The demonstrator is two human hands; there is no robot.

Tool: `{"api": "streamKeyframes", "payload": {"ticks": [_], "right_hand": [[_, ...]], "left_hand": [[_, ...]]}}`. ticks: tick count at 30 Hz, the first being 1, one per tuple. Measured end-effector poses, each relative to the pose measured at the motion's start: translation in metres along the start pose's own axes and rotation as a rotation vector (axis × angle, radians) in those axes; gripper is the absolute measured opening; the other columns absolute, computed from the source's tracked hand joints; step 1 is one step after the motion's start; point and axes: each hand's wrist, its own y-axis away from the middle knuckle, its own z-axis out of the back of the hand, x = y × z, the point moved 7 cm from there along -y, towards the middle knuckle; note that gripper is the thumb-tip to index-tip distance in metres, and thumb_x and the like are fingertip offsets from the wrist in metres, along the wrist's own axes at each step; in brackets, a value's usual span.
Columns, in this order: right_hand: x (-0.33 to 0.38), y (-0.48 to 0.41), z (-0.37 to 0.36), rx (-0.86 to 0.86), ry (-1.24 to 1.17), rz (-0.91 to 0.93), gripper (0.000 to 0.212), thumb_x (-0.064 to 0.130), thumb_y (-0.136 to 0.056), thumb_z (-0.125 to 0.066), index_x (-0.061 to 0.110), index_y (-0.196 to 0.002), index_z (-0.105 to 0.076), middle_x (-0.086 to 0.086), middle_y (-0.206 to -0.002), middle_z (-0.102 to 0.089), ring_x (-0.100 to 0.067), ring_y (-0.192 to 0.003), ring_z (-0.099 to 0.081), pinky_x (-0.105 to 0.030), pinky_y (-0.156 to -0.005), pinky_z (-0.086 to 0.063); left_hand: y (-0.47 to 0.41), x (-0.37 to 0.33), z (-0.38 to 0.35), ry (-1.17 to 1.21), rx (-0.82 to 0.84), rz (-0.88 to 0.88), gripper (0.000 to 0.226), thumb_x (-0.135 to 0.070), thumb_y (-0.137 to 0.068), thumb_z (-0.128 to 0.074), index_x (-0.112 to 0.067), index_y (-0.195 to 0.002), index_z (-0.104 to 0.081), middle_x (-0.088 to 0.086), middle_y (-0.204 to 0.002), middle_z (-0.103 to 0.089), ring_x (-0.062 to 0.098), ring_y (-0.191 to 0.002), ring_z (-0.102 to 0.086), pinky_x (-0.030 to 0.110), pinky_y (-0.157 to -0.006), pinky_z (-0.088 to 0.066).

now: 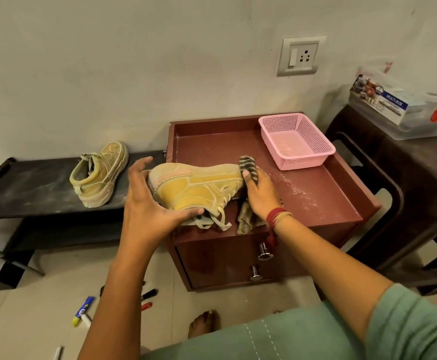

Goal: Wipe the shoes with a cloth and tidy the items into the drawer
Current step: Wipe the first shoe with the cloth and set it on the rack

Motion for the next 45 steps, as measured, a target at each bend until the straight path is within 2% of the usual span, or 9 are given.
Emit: {"api": "streamKeyframes", "payload": {"ticks": [6, 12, 17, 21, 27, 31, 37, 41, 45], "right_hand": [[0.054, 0.042, -0.027, 0.162, 0.183, 0.436, 0.049, 0.045, -0.097, -0.035, 0.028, -0.143, -0.032, 0.011, -0.152, -0.027, -0.011, -0.143, -0.011, -0.042, -0.117, -0.007], [-0.007, -0.004, -0.001, -0.026, -0.002, -0.017, 0.062, 0.056, -0.093, -0.028, 0.010, -0.128, -0.051, -0.012, -0.135, -0.049, -0.029, -0.128, -0.042, -0.043, -0.106, -0.035], [0.054, 0.039, -0.026, 0.147, 0.142, 0.411, 0.050, 0.049, -0.096, -0.035, 0.026, -0.141, -0.037, 0.006, -0.151, -0.031, -0.014, -0.141, -0.019, -0.037, -0.114, -0.014], [0.026, 0.022, -0.026, 0.116, 0.182, 0.227, 0.051, 0.054, -0.094, -0.035, 0.033, -0.140, -0.035, 0.006, -0.156, -0.014, -0.017, -0.145, -0.003, -0.044, -0.115, -0.011], [-0.025, -0.007, 0.001, -0.021, -0.312, -0.253, 0.040, 0.038, -0.098, -0.039, 0.010, -0.124, -0.053, -0.011, -0.116, -0.059, -0.030, -0.114, -0.054, -0.029, -0.090, -0.041], [0.024, 0.008, 0.011, -0.103, -0.219, 0.086, 0.040, 0.041, -0.098, -0.037, 0.017, -0.127, -0.051, -0.007, -0.132, -0.051, -0.022, -0.119, -0.050, -0.038, -0.101, -0.041], [0.032, 0.025, -0.038, 0.175, 0.236, 0.296, 0.055, 0.057, -0.094, -0.027, 0.032, -0.143, -0.033, 0.011, -0.157, -0.004, -0.014, -0.144, 0.013, -0.044, -0.115, 0.007], [0.012, 0.019, -0.034, 0.147, 0.137, 0.197, 0.058, 0.056, -0.094, -0.026, 0.033, -0.146, -0.021, 0.011, -0.157, 0.001, -0.014, -0.143, 0.013, -0.041, -0.113, -0.002], [-0.014, 0.003, -0.019, 0.106, -0.061, -0.005, 0.054, 0.049, -0.097, -0.031, 0.020, -0.142, -0.031, -0.004, -0.153, -0.021, -0.023, -0.140, -0.020, -0.044, -0.112, -0.020]], "left_hand": [[0.000, 0.009, 0.000, 0.032, 0.004, 0.044, 0.122, -0.055, -0.036, -0.086, -0.028, -0.138, -0.024, -0.004, -0.128, -0.040, 0.010, -0.117, -0.043, 0.026, -0.095, -0.038], [0.002, 0.010, 0.000, 0.028, 0.003, 0.026, 0.117, -0.051, -0.037, -0.088, -0.028, -0.134, -0.028, -0.008, -0.125, -0.039, 0.009, -0.116, -0.043, 0.027, -0.094, -0.039], [0.000, 0.009, -0.001, 0.028, -0.001, 0.022, 0.117, -0.050, -0.038, -0.086, -0.022, -0.136, -0.029, -0.009, -0.125, -0.036, 0.003, -0.113, -0.040, 0.021, -0.091, -0.036], [0.003, 0.018, -0.001, 0.051, 0.040, 0.047, 0.118, -0.051, -0.036, -0.087, -0.027, -0.136, -0.027, -0.006, -0.128, -0.039, 0.010, -0.118, -0.043, 0.027, -0.096, -0.038], [0.003, 0.029, -0.002, 0.052, 0.052, 0.080, 0.121, -0.058, -0.037, -0.091, -0.031, -0.136, -0.026, 0.001, -0.137, -0.040, 0.016, -0.125, -0.042, 0.038, -0.105, -0.039], [0.000, 0.033, -0.003, 0.082, 0.045, 0.097, 0.123, -0.066, -0.031, -0.082, -0.032, -0.135, -0.025, -0.005, -0.133, -0.038, 0.015, -0.124, -0.043, 0.034, -0.103, -0.038], [0.002, 0.032, -0.005, 0.066, 0.063, 0.079, 0.123, -0.067, -0.031, -0.081, -0.032, -0.135, -0.025, -0.005, -0.132, -0.038, 0.016, -0.123, -0.043, 0.035, -0.102, -0.039], [0.001, 0.032, -0.006, 0.074, 0.070, 0.095, 0.125, -0.066, -0.030, -0.082, -0.031, -0.136, -0.025, -0.002, -0.136, -0.038, 0.016, -0.125, -0.042, 0.034, -0.104, -0.037], [0.002, 0.029, -0.007, 0.083, 0.055, 0.107, 0.127, -0.065, -0.029, -0.083, -0.030, -0.137, -0.024, -0.004, -0.137, -0.036, 0.015, -0.127, -0.040, 0.032, -0.103, -0.037]]}}
